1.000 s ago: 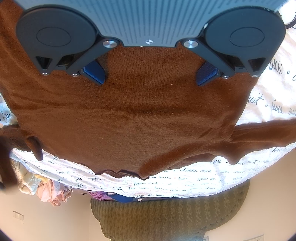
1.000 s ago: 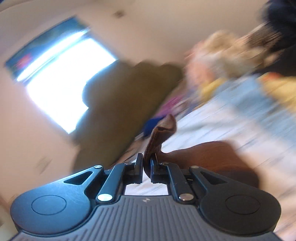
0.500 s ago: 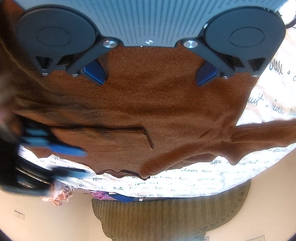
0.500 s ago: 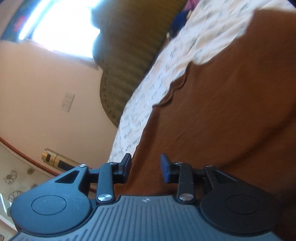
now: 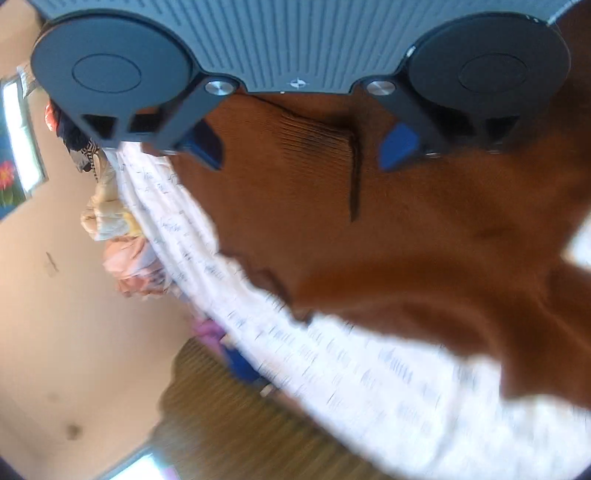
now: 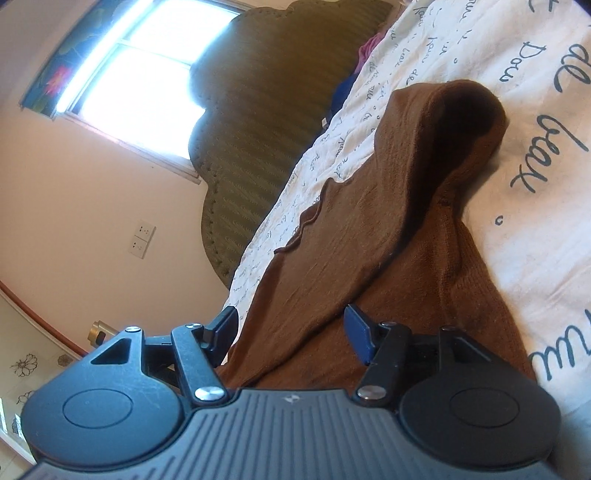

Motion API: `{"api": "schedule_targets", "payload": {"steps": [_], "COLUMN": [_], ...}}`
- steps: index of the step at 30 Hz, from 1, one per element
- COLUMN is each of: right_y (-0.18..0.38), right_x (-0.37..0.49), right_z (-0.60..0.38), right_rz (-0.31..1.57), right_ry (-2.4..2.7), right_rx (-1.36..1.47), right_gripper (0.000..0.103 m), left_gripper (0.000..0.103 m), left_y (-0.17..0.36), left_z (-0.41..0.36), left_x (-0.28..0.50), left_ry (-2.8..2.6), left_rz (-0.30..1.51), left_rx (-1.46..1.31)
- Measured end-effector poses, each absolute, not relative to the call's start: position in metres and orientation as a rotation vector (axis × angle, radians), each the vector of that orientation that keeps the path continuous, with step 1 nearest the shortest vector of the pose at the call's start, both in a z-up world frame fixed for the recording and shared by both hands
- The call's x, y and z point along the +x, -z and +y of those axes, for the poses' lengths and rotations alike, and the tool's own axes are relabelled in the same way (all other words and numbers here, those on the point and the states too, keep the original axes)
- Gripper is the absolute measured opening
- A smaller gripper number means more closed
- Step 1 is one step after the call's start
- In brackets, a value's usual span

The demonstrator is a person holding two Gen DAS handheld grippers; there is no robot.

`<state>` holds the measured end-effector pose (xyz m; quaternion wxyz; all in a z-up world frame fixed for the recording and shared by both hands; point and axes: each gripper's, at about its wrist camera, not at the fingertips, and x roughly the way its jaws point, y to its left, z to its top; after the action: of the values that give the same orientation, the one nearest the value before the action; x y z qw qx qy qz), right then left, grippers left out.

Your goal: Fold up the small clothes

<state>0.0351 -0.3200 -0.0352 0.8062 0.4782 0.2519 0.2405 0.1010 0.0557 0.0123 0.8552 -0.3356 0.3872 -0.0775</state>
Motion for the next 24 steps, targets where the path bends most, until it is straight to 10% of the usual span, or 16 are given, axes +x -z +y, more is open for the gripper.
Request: {"api": "schedule_targets", "payload": {"steps": [3,4,6,24], "right_y": [0.036,0.038,0.039,0.034], "right_x": [0.044,0.044,0.046,0.047], "right_z": [-0.314,-0.314,-0.313,-0.308], "right_rz": [0.533,0.531,0.527,0.534], "right_ry": [-0.522,-0.527,-0.535,-0.530], "right_rx": [1.031,1.033,1.035,1.005], "right_gripper": [0.064,0.065,0.067,0.068], "left_gripper": [0.082,0.066,0.000,0.005], "left_y": [-0.009,-0.013,-0.017,-0.013], "left_z": [0.046,0.041,0.032,0.078], "left_x": [0.105,0.105,0.112,0.113], "left_ry": [0.151,0.152,0.151,-0.308], "left_rz": [0.798,0.791,0.801,0.682], "left_rx": [-0.680,-0.651,-0.548,0.025]}}
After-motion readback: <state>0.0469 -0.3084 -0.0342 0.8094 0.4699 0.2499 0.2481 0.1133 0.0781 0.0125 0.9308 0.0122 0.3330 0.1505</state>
